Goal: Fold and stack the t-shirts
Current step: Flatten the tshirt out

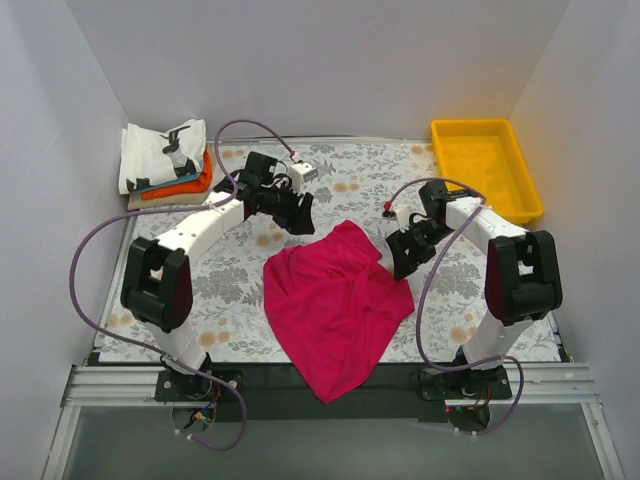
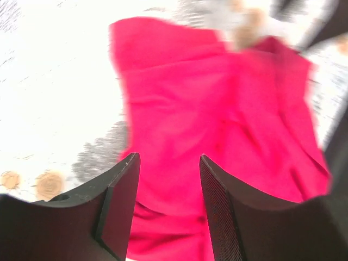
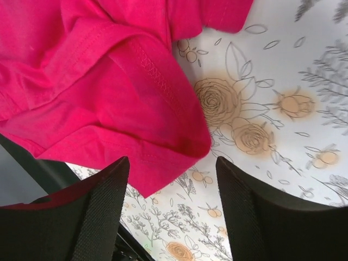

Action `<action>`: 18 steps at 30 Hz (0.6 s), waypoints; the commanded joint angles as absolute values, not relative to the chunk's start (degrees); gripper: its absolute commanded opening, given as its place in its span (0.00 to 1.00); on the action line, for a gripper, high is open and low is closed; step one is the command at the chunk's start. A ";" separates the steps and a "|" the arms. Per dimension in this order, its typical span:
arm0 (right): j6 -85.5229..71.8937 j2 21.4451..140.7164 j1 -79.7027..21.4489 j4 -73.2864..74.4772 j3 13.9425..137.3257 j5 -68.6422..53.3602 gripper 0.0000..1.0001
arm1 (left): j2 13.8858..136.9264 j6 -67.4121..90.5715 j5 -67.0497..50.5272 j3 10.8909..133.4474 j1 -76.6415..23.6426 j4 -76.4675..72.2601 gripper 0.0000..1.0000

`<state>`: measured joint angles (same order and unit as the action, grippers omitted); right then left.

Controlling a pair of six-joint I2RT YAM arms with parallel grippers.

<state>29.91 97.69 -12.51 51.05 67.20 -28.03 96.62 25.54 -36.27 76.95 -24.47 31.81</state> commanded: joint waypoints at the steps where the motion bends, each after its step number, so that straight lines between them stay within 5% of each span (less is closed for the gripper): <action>1: 28.30 100.36 -13.71 48.52 64.61 -26.72 0.58 | 102.82 28.56 -28.67 81.29 -23.03 28.22 0.45; 6: 29.00 100.81 -14.59 47.90 61.35 -26.72 0.38 | 114.68 33.21 -30.23 91.73 -23.55 22.94 0.47; 9: 30.05 99.67 -14.85 47.90 58.89 -26.02 0.17 | 120.74 35.59 -29.97 96.32 -25.31 20.84 0.50; 10: 30.41 99.15 -14.85 47.99 58.10 -25.84 0.02 | 122.68 35.94 -29.88 97.55 -26.88 19.26 0.50; 18: 31.73 90.97 -14.85 49.48 56.34 -22.15 0.01 | 131.04 34.63 -24.97 100.02 -34.19 18.02 0.53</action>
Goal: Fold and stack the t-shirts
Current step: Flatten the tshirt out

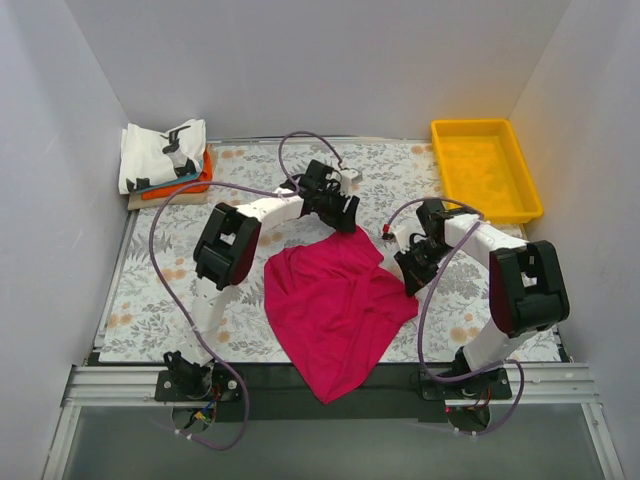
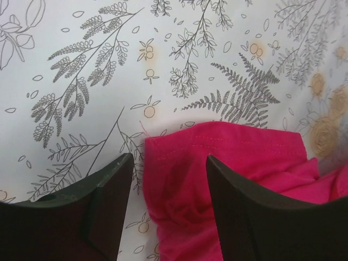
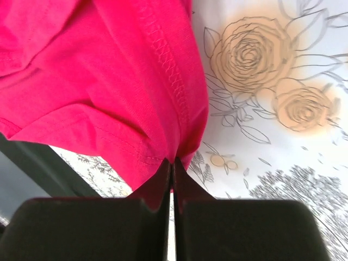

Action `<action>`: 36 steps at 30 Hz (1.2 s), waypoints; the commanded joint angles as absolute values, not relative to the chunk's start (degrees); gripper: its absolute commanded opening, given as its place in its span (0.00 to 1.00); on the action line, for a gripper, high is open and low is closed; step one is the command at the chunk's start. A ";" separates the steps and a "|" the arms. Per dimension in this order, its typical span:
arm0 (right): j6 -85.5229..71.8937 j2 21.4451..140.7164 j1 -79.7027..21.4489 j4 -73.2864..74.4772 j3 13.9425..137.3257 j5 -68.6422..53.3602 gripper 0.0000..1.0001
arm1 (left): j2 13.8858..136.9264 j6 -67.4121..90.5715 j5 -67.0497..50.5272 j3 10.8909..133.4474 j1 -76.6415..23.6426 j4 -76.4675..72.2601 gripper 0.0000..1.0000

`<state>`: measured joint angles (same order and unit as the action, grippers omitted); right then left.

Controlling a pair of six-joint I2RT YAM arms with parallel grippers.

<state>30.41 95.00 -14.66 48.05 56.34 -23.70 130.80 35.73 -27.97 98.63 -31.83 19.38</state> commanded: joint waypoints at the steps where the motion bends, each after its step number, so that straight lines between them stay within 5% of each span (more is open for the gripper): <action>1: 32.08 90.62 -14.85 49.83 56.34 -21.54 0.01 | 132.00 34.37 -24.26 100.37 -35.15 18.02 0.52; 4: 32.60 89.57 -14.85 50.36 56.60 -20.31 0.01 | 133.06 34.80 -20.93 100.46 -36.47 18.10 0.42; 5: 32.78 89.21 -14.77 50.45 56.78 -19.87 0.01 | 132.98 35.15 -19.61 100.63 -36.47 18.45 0.23; 8: 33.57 87.81 -14.77 50.98 58.27 -17.50 0.01 | 129.92 36.20 -18.72 101.51 -34.37 18.90 0.01; 15: 39.63 82.36 -14.68 50.80 64.42 -9.24 0.01 | 117.97 34.81 -21.88 111.07 -17.52 25.65 0.00; 22: 42.80 76.39 -14.68 42.91 70.12 -1.33 0.01 | 103.46 36.81 -27.85 106.79 -5.29 24.88 0.00; 36: 49.48 70.31 -14.68 30.24 83.31 7.03 0.01 | 91.59 38.59 -22.07 115.13 2.02 20.39 0.00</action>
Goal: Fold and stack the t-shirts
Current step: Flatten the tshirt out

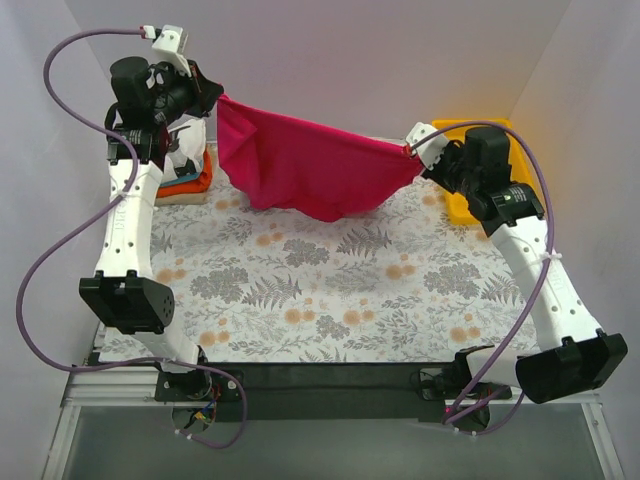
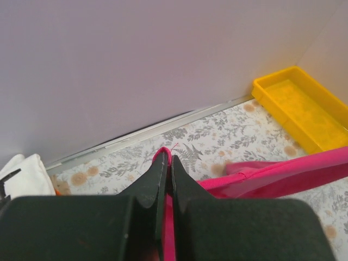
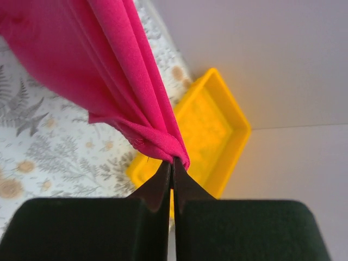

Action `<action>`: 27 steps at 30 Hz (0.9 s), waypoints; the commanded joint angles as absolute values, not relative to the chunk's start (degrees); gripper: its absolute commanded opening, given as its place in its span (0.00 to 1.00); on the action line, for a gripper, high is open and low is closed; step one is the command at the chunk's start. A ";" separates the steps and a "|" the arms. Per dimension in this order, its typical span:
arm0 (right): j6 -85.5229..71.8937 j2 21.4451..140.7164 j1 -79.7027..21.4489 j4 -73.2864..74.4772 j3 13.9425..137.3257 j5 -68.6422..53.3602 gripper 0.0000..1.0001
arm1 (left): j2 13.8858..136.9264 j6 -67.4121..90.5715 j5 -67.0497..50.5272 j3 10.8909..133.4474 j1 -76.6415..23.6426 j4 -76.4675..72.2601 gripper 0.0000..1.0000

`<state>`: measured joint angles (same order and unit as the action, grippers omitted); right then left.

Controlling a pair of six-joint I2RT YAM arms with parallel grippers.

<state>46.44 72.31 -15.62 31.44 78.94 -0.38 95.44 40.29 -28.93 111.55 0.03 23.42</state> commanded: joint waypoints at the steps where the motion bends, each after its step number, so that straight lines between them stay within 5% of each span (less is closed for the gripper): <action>1: 49.74 70.14 -14.68 30.15 84.28 7.38 0.01 | 91.15 38.24 -20.58 115.14 2.02 20.39 0.00; 13: 52.73 70.13 -14.68 27.87 91.85 10.02 0.01 | 82.09 35.42 -17.49 107.49 2.02 20.04 0.00; 21: 49.84 83.11 -14.50 13.99 95.09 17.38 0.01 | 92.97 39.11 -16.36 110.73 2.20 10.47 0.00; 27: 46.67 96.57 -13.62 7.29 112.56 23.46 0.01 | 105.18 39.02 -13.54 122.99 2.29 -4.39 0.00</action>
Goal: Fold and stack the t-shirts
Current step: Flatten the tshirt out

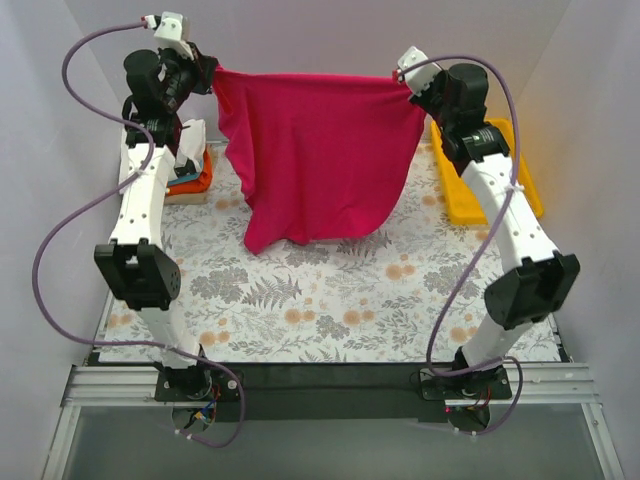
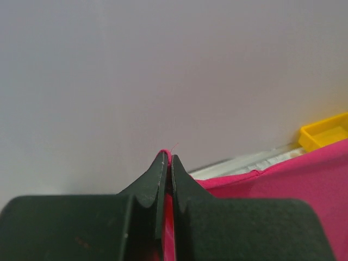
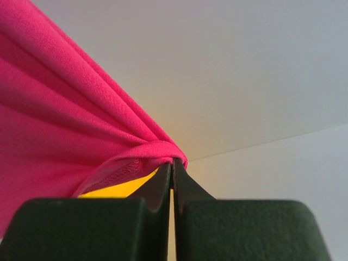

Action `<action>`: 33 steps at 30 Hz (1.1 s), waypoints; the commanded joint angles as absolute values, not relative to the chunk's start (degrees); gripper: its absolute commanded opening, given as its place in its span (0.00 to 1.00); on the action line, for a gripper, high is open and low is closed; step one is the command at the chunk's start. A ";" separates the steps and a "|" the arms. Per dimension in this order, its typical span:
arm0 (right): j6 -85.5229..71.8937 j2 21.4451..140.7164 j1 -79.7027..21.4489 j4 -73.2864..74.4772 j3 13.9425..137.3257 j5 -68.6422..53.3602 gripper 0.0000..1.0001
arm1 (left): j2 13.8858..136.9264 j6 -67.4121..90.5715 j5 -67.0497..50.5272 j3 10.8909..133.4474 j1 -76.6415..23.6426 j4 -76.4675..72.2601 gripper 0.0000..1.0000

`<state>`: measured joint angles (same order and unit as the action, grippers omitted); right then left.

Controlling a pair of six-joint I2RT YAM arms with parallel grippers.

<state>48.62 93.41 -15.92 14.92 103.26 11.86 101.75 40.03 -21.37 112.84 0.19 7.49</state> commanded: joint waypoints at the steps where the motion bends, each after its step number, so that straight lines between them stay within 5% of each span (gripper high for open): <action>1: 46.67 100.16 -13.54 7.38 115.37 24.34 0.01 | 109.99 39.28 -13.01 127.40 2.37 -4.66 0.00; 4: 47.63 104.32 -13.45 7.21 125.40 24.17 0.01 | 116.70 41.04 -13.01 140.87 3.43 -5.36 0.00; 7: 48.43 104.94 -13.36 6.60 130.34 23.56 0.01 | 113.84 43.41 -16.34 139.50 5.27 -11.41 0.00; 11: 49.13 99.68 -13.27 2.56 122.64 21.45 0.01 | 103.12 44.12 -20.12 123.62 6.59 -16.87 0.00; 16: 49.74 87.75 -13.53 1.84 97.99 13.73 0.01 | 86.86 39.82 -28.28 97.15 8.35 -19.70 0.00; 22: 56.68 72.28 -13.97 4.47 67.62 4.15 0.01 | 66.93 25.79 -48.22 62.88 8.44 -4.52 0.00; 30: 66.00 52.86 -18.62 28.24 41.95 -5.01 0.01 | 44.58 -19.81 -57.56 42.37 8.35 55.66 0.00; 32: 67.15 49.59 -21.87 34.07 40.35 -5.71 0.19 | 39.49 -27.31 -58.09 42.53 8.35 68.12 0.09; 33: 66.97 46.70 -22.75 36.54 39.82 -5.63 0.51 | 38.77 -29.07 -57.83 43.15 8.35 70.99 0.14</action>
<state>63.46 52.01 -20.53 27.07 39.99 -4.54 44.95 -9.52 -53.17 40.60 7.73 47.51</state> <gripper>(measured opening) 0.357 0.119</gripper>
